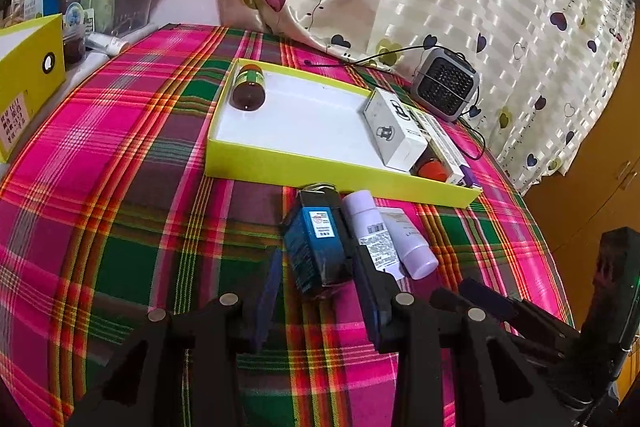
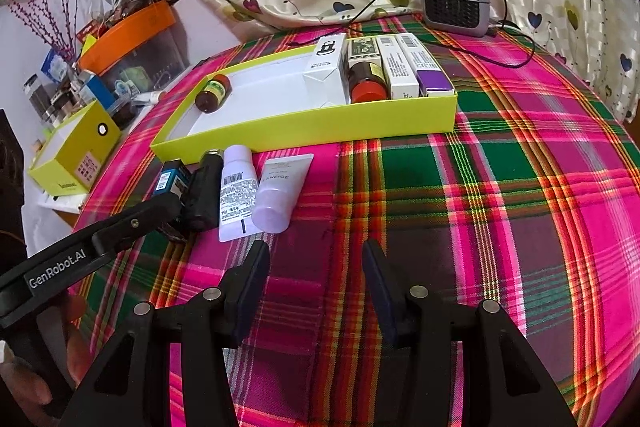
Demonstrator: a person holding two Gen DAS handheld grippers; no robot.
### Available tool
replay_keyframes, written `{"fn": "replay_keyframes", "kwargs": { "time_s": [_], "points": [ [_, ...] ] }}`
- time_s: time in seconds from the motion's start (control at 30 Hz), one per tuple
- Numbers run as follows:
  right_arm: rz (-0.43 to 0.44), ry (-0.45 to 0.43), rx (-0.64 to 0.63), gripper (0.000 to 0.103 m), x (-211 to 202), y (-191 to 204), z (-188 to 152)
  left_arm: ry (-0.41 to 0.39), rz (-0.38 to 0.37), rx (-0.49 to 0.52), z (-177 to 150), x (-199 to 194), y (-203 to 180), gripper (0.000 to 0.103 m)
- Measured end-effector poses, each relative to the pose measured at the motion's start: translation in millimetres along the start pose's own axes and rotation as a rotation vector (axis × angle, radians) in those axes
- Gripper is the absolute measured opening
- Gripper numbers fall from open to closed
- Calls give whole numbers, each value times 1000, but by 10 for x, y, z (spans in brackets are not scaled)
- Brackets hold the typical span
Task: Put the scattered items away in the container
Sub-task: 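Move the left tool to the dark blue box and grasp it, then grasp the lavender Laneige tube with the right tool while the left tool holds the blue box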
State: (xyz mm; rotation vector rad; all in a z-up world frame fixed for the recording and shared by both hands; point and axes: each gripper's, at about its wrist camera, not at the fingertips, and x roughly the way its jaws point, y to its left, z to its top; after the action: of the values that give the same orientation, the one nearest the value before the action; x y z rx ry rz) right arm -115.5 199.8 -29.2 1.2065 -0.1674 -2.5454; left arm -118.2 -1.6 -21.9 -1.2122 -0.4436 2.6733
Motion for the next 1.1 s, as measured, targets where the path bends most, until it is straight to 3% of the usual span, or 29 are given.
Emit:
{"fn": "replay_keyframes", "kwargs": {
  "time_s": [0.23,0.57,0.83,0.9,1.1],
  "points": [
    [-1,0,-1,50,3,2,3,7,-4,-2,9,36,16,25],
    [-1,-47,-37,51,-54,87,34,-2,19,34,33,8,3,18],
    [13,-49,-93,50,81,279,199,-9,43,39,77,-13,88,18],
    [19,-35,-90,43,142,285,250,-5,44,35,74,-4,111,18],
    [-4,7,-70,38,312,238,313,7,45,36,67,36,114,18]
  ]
}}
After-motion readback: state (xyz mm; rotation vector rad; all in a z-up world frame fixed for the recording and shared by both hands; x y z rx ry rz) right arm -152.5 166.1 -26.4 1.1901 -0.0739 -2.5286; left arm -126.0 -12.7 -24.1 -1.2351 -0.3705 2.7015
